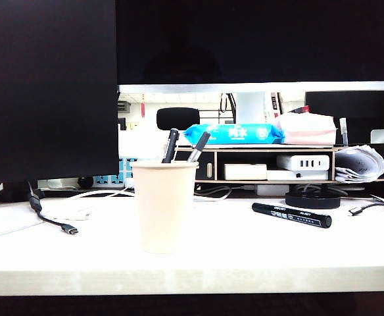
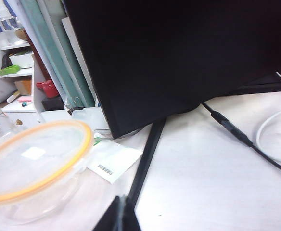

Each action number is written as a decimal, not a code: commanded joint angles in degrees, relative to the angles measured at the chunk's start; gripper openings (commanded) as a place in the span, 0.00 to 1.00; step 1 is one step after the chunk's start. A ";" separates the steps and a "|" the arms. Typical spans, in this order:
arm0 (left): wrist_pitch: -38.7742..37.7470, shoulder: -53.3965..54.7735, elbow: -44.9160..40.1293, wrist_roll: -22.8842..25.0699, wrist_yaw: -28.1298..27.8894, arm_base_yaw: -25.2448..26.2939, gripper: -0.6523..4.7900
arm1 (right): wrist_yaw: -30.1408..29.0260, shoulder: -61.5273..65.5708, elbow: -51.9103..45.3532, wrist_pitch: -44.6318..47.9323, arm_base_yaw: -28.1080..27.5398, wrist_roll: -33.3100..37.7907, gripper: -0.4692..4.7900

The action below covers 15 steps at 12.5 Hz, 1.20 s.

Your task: Pick up the marker from the paper cup and put it on the table.

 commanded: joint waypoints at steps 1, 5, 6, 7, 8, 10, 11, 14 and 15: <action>0.74 0.00 0.04 -1.95 0.20 0.02 0.11 | 0.02 0.00 -0.20 0.87 0.02 0.04 0.08; 0.74 0.00 0.04 -3.45 1.92 0.02 0.11 | 0.00 0.00 -0.20 0.87 0.02 0.04 0.08; 0.72 0.00 0.04 -3.54 2.93 0.02 0.11 | 0.00 0.00 -0.20 0.87 0.02 0.04 0.08; 0.72 0.00 0.04 -5.38 4.31 0.02 0.11 | 0.00 0.00 -0.20 0.87 0.02 0.04 0.08; 0.74 0.00 0.04 -6.45 5.09 0.02 0.11 | 0.00 0.00 -0.20 0.87 0.02 0.04 0.08; 0.70 0.00 0.04 -8.31 5.57 0.02 0.11 | 0.00 0.00 -0.20 0.87 0.02 0.04 0.08; 0.72 0.00 0.04 -10.23 5.57 0.02 0.11 | 0.00 0.00 -0.20 0.87 0.02 0.04 0.08; 0.74 0.00 0.07 -10.47 6.84 0.02 0.11 | 0.00 0.00 -0.20 0.87 0.02 0.04 0.08; 0.74 0.00 0.07 -10.49 6.84 0.02 0.11 | 0.00 0.00 -0.20 0.87 0.02 0.04 0.08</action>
